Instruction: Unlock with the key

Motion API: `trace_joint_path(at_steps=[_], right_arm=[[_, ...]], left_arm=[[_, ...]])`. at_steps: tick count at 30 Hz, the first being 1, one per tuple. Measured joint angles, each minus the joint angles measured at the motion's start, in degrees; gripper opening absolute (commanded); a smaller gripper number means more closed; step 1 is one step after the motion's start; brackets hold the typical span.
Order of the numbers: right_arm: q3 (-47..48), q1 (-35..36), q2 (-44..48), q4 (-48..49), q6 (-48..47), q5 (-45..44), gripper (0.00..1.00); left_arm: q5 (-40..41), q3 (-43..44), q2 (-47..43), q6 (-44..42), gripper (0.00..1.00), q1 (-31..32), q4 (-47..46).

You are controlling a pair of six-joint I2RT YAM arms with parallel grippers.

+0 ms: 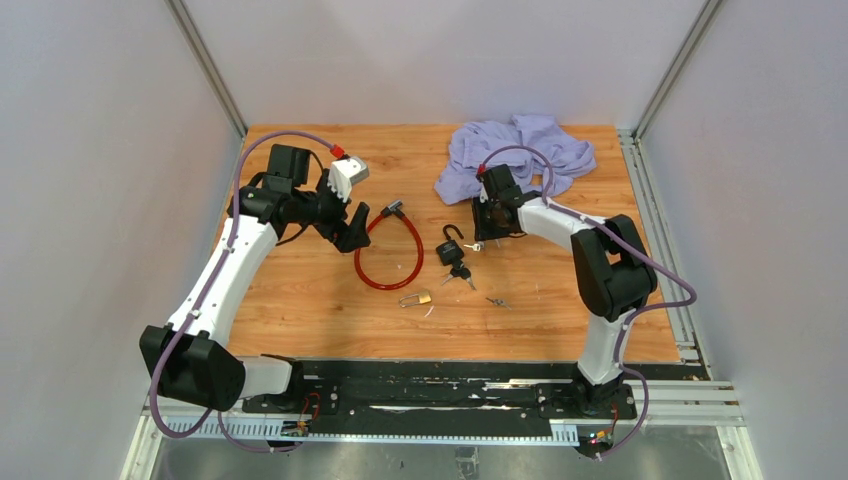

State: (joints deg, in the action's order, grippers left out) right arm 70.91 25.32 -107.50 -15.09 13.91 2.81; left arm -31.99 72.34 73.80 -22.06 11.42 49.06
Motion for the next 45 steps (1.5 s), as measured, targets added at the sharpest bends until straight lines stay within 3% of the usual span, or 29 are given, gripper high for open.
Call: trace_joint_path(at_steps=[16, 25, 43, 45], right_arm=[[-0.04, 0.15, -1.70, -0.07, 1.07, -0.94, 0.28], [-0.07, 0.90, -1.79, 0.74, 1.60, -1.99, 0.01], [-1.64, 0.90, 2.91, -0.24, 1.22, -2.95, 0.01], [-2.10, 0.90, 4.61, -0.24, 1.14, -2.78, 0.14]], left_arm=[[0.07, -0.02, 0.00, -0.24, 0.94, 0.00, 0.11], [0.11, -0.02, -0.04, -0.42, 0.94, 0.00, 0.35], [0.09, -0.02, -0.04, -0.42, 0.94, 0.00, 0.35], [0.09, -0.02, -0.04, -0.42, 0.94, 0.00, 0.35]])
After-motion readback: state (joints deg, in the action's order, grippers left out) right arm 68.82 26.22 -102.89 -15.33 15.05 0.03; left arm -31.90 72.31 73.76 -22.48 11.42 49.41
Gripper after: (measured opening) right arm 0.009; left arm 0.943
